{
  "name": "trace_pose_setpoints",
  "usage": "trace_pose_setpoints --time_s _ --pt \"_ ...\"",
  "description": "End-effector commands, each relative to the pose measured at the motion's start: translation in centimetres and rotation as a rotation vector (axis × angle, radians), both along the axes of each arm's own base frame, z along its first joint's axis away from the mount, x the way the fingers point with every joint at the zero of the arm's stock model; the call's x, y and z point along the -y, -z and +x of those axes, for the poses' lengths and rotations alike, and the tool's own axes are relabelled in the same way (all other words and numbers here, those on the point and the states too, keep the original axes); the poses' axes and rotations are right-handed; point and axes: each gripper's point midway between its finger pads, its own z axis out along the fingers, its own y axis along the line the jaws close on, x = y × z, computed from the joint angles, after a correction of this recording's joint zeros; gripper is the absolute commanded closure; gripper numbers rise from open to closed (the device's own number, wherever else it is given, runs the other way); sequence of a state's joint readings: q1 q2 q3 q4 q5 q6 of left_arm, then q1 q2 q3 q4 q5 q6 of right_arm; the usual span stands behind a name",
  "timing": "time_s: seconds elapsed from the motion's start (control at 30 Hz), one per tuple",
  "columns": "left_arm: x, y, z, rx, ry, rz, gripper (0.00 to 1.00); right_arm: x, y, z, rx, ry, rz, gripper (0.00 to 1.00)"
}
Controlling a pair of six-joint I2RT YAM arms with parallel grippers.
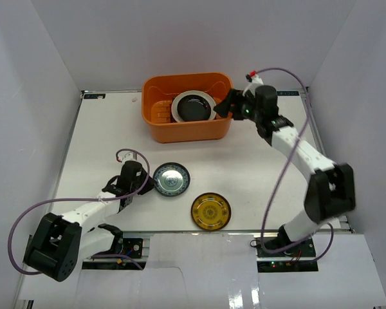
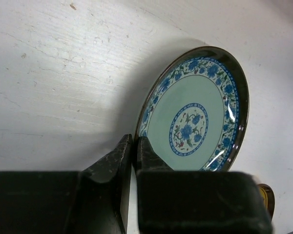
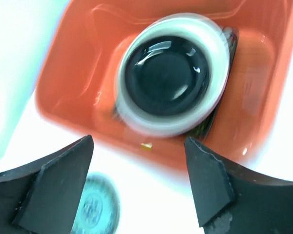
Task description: Place the plates into the plastic bin on the countertop
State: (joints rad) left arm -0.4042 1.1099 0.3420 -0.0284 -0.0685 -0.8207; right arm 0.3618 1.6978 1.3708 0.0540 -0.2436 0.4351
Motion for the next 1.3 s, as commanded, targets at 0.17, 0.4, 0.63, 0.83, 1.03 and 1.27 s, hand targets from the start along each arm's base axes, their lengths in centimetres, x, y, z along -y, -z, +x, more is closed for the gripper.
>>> trace_pose_setpoints --time_s 0.17,0.4,0.63,0.83,1.03,1.27 --pt "1.4 -5.1 0.9 0.113 0.048 -0.086 1.00 4.5 10.6 -20.1 -0.138 -0.134 0.040 0.44" --pt "3.7 -14.1 2.3 0.297 0.120 -0.214 1.00 6.5 15.9 -28.4 -0.288 -0.224 -0.012 0.48" --pt "5.6 -20.8 4.4 0.410 0.188 -0.267 1.00 6.3 20.0 -31.7 -0.434 -0.320 -0.027 0.24" --pt "6.8 -26.5 9.7 0.498 0.164 -0.229 1.00 5.7 21.2 -33.3 -0.468 -0.346 0.046 0.24" --pt "9.1 -25.5 18.7 0.431 0.150 -0.141 1.00 5.4 21.7 -34.0 -0.479 -0.361 0.055 0.29" --pt "9.3 -21.4 26.9 0.361 0.125 -0.077 1.00 5.3 22.6 -34.7 -0.503 -0.340 0.086 0.41"
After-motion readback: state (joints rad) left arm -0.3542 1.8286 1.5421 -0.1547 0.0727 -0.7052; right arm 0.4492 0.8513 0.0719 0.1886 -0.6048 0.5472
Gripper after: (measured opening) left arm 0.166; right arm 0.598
